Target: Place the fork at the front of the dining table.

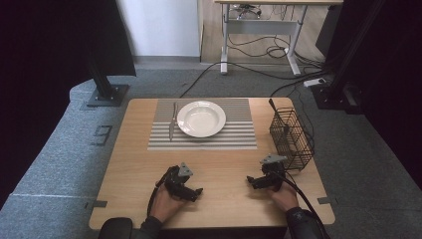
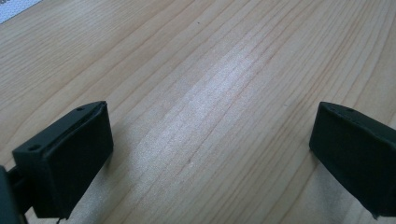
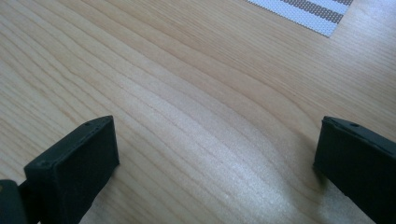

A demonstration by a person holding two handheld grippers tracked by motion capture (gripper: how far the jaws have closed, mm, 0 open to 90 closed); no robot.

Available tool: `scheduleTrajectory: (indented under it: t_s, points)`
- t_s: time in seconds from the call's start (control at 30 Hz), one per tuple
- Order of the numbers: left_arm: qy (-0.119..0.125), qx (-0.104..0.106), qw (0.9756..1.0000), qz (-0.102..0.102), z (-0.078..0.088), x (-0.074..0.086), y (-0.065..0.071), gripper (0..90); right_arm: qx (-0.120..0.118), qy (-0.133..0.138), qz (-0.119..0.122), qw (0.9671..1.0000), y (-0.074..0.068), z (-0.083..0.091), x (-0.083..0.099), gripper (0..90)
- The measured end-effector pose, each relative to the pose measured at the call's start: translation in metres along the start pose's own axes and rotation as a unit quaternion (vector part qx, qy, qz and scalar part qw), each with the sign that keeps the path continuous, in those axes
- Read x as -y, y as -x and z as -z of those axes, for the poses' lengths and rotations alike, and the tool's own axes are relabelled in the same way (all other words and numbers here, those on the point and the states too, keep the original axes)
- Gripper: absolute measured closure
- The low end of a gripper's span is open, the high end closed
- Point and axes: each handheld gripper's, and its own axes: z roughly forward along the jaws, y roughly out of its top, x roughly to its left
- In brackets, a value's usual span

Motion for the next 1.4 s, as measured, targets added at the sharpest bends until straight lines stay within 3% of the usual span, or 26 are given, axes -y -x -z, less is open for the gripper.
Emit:
scheduleTrajectory:
  t_s: [0.73, 0.87, 1.1, 1.4]
  points:
    - [-0.005, 0.003, 1.0, -0.003, 0.0, -0.003, -0.002, 1.2, -0.007, 0.009, 0.007, 0.9999, -0.003, 0.007, 0.006, 4.5]
    - [-0.003, 0.009, 0.9999, 0.004, 0.0, -0.007, -0.003, 2.7, -0.007, 0.007, 0.005, 0.9999, -0.004, 0.009, 0.008, 4.4]
    - [0.006, 0.022, 0.9997, -0.007, 0.005, -0.022, -0.001, 2.9, -0.005, 0.005, 0.006, 1.0, -0.005, 0.012, 0.011, 2.4]
    - [0.025, 0.048, 0.9984, -0.017, 0.013, -0.058, -0.002, 3.8, -0.006, 0.003, 0.007, 1.0, -0.006, 0.014, 0.014, 1.2]
